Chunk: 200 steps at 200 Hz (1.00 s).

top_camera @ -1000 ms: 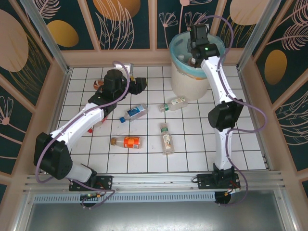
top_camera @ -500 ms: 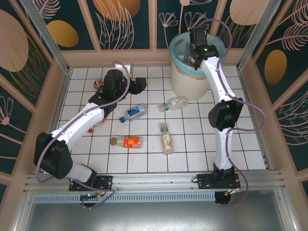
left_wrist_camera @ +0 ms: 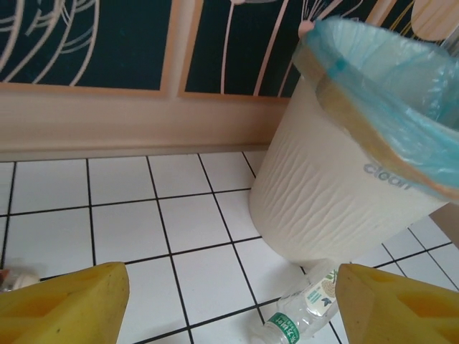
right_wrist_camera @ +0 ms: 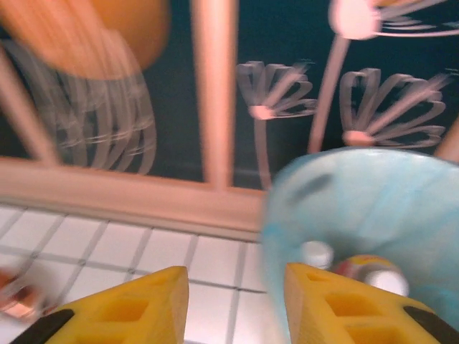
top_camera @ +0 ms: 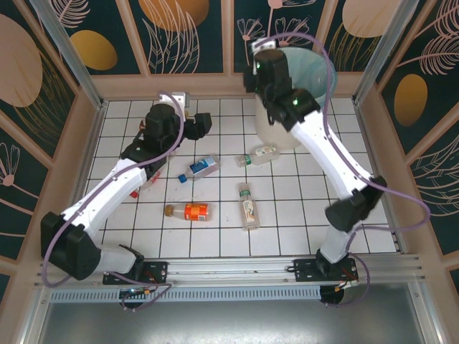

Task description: Put the plastic bottles in the bin

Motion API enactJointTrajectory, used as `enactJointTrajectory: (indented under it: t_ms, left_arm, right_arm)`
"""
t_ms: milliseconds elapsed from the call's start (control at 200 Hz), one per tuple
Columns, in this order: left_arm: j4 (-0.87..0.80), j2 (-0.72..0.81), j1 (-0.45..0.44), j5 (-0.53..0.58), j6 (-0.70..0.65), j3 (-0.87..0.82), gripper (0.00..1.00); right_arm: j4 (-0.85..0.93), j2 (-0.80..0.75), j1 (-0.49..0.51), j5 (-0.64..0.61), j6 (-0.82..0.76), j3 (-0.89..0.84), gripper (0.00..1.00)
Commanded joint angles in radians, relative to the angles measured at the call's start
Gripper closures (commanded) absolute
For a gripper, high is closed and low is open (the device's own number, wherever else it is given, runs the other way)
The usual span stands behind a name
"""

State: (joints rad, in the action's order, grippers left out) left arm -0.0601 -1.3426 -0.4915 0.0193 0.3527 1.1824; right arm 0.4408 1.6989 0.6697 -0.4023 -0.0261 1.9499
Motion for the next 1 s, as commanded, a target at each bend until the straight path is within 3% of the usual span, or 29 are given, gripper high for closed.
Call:
enactJointTrajectory:
  t_ms: [0, 160, 485, 661, 766, 996]
  left_arm:
    - [-0.121, 0.101, -0.007, 0.079, 0.031, 0.018, 0.23]
    - [-0.293, 0.263, -0.006, 0.215, 0.108, -0.102, 0.20]
    - [-0.547, 0.545, -0.007, 0.275, 0.387, -0.388, 0.19]
    - [-0.586, 0.643, -0.006, 0.237, 0.523, -0.477, 0.19]
    - [-0.606, 0.678, -0.006, 0.258, 0.605, -0.514, 0.19]
    - [-0.675, 0.687, -0.007, 0.346, 0.664, -0.555, 0.19]
  right_arm:
    - [-0.276, -0.133, 0.061, 0.096, -0.136, -0.257, 0.57]
    - [-0.420, -0.252, 0.172, 0.261, -0.195, -0.523, 0.50]
    - [-0.348, -0.160, 0.310, 0.542, -0.274, -0.645, 0.51]
    - [-0.255, 0.010, 0.340, 0.590, -0.165, -0.529, 0.50]
    - [-0.221, 0.098, 0.341, 0.639, -0.184, -0.493, 0.49]
    - [-0.192, 0.279, 0.347, 0.488, -0.356, -0.416, 0.47]
